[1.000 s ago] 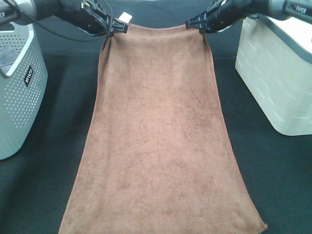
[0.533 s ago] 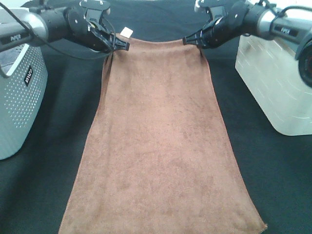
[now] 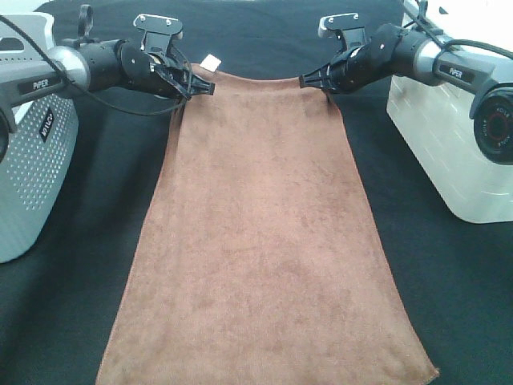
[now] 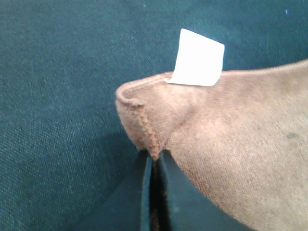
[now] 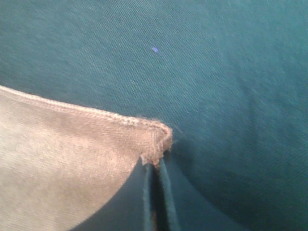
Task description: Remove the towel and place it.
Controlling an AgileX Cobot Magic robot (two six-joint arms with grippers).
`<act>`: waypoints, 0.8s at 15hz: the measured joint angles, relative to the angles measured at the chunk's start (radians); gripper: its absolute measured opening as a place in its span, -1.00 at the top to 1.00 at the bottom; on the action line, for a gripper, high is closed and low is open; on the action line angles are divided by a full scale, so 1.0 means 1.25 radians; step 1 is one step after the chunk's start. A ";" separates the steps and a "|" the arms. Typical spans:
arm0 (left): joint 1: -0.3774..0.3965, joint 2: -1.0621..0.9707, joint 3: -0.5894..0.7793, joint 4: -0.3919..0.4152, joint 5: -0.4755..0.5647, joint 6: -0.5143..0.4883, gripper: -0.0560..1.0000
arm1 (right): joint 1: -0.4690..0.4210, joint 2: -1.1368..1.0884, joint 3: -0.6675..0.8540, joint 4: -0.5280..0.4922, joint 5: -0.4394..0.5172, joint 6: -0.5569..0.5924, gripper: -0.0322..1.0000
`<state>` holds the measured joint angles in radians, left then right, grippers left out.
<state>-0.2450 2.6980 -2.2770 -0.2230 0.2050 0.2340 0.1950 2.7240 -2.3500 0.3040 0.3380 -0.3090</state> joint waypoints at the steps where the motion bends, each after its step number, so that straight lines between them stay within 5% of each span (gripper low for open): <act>1: 0.000 0.001 0.000 -0.010 -0.009 0.000 0.89 | -0.002 0.000 0.000 0.000 -0.004 -0.001 0.92; 4: 0.000 0.002 0.000 -0.014 -0.014 0.000 0.84 | -0.002 0.000 -0.002 0.002 -0.004 -0.001 0.92; 12: 0.000 0.042 -0.002 -0.034 -0.041 0.000 0.32 | -0.019 0.014 -0.003 0.020 -0.011 -0.001 0.84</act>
<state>-0.2450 2.7500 -2.2800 -0.2650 0.1540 0.2340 0.1710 2.7410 -2.3540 0.3290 0.3240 -0.3100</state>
